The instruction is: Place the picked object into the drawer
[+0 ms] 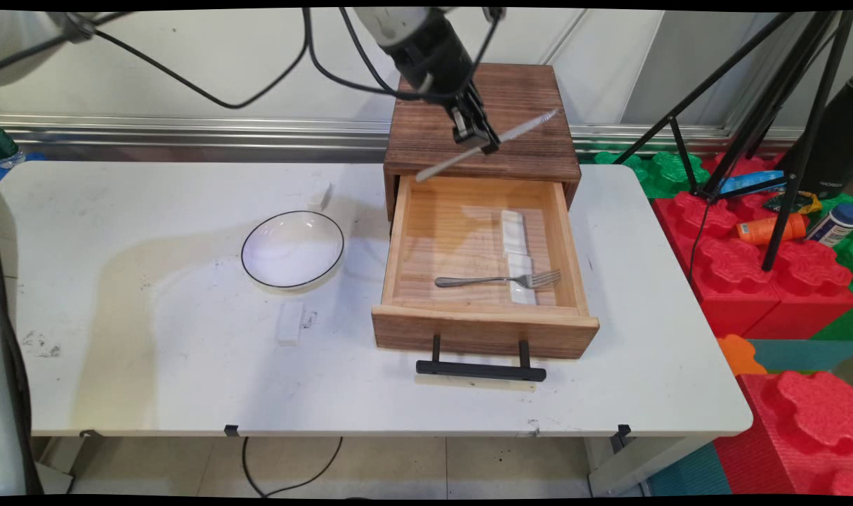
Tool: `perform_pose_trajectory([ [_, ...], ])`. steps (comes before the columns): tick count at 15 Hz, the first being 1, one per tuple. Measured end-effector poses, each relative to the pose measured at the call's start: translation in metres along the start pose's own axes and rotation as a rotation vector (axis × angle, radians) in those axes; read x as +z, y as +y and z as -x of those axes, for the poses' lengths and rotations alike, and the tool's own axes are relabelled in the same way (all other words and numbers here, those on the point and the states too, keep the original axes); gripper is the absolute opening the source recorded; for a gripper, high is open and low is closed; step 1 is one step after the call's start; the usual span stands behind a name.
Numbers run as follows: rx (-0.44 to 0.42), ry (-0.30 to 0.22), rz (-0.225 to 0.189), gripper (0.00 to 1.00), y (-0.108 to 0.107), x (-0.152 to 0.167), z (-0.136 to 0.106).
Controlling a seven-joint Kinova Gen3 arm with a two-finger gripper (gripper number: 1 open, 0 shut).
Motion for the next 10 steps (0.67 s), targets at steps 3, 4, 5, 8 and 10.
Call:
perform_pose_trajectory([
  [3,-0.003,-0.001,0.016,0.0,-0.001,0.022,0.002],
  [4,-0.004,-0.002,0.02,0.0,-0.001,0.028,0.002],
  [5,-0.006,-0.003,0.026,0.0,-0.001,0.036,0.004],
  [8,-0.012,-0.007,0.039,0.0,-0.001,0.054,0.006],
  [10,-0.018,-0.011,0.05,0.0,-0.001,0.07,0.01],
])
